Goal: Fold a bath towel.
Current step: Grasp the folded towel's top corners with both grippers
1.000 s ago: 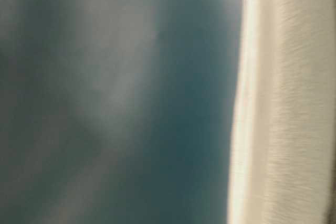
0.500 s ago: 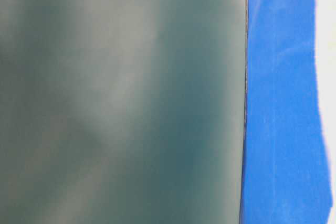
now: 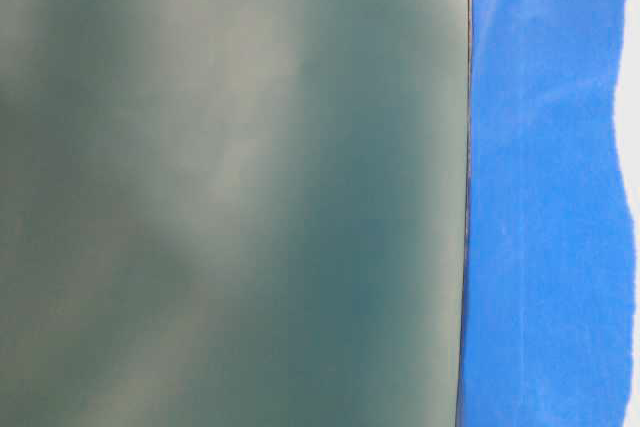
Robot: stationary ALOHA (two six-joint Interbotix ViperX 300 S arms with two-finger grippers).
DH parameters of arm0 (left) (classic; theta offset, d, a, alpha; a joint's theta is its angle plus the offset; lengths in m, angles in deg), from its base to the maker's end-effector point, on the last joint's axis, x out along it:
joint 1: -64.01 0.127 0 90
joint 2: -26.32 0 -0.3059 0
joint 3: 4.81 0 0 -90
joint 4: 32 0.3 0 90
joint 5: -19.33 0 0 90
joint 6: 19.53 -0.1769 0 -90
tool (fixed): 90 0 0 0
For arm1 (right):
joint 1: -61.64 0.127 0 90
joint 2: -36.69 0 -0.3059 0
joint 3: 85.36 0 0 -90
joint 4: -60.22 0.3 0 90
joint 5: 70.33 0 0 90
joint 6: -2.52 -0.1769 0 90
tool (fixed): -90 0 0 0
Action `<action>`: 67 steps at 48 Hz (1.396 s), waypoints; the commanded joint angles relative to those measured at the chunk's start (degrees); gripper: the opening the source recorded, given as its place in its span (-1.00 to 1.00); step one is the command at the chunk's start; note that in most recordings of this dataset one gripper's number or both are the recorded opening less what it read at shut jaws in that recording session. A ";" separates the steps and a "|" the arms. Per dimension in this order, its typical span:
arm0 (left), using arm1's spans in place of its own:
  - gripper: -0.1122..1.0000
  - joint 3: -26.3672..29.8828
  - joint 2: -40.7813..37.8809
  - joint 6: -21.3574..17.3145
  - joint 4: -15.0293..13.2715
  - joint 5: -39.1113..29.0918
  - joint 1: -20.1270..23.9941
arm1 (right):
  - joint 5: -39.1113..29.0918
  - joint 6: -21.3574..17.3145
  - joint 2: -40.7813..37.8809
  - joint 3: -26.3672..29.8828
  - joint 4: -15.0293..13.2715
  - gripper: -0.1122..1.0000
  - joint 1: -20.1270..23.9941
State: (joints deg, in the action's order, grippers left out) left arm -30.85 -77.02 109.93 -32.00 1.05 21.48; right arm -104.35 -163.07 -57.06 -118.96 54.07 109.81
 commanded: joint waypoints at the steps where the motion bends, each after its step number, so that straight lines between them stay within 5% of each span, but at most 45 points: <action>1: -0.72 0.44 0.00 0.09 0.18 1.49 0.62 | -0.09 -0.62 0.62 -0.18 -0.35 -0.65 0.18; 9: -0.71 0.53 -0.26 0.09 0.18 3.34 0.97 | -0.09 -1.41 0.62 -0.09 -0.44 -0.63 0.18; 13: -0.67 0.70 -0.26 0.18 -0.09 3.96 1.32 | -0.35 -1.41 0.62 0.18 -0.53 -0.28 0.18; 20: 0.04 1.76 0.97 -0.09 0.00 2.90 1.49 | -0.79 -1.14 1.67 1.14 -0.44 0.37 0.18; 25: 0.58 2.55 3.16 -1.05 0.09 0.79 2.46 | -3.87 -1.05 4.13 2.99 -1.41 0.28 0.18; 28: 0.73 2.90 4.75 -1.67 0.18 -0.88 3.25 | -7.65 -1.05 5.71 4.48 -2.81 0.28 0.18; 38: 0.65 2.81 12.30 -6.68 0.44 -9.76 8.17 | -23.82 -0.79 11.69 8.70 -10.02 0.29 0.09; 47: 0.66 -1.14 17.14 -12.04 2.72 -13.80 17.93 | -34.01 -0.53 16.79 2.37 -16.96 0.28 -6.42; 57: 0.66 -6.15 21.09 -15.29 8.61 -14.85 29.71 | -27.77 6.68 21.80 -6.33 -17.75 0.28 -17.67; 67: 0.67 -11.07 20.74 -15.38 12.57 -14.94 35.07 | -15.29 14.33 21.45 -13.71 -17.23 0.28 -30.06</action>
State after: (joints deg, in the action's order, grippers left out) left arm -41.13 -56.37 94.64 -20.23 -14.33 54.96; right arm -123.77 -150.24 -35.36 -131.09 36.76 83.26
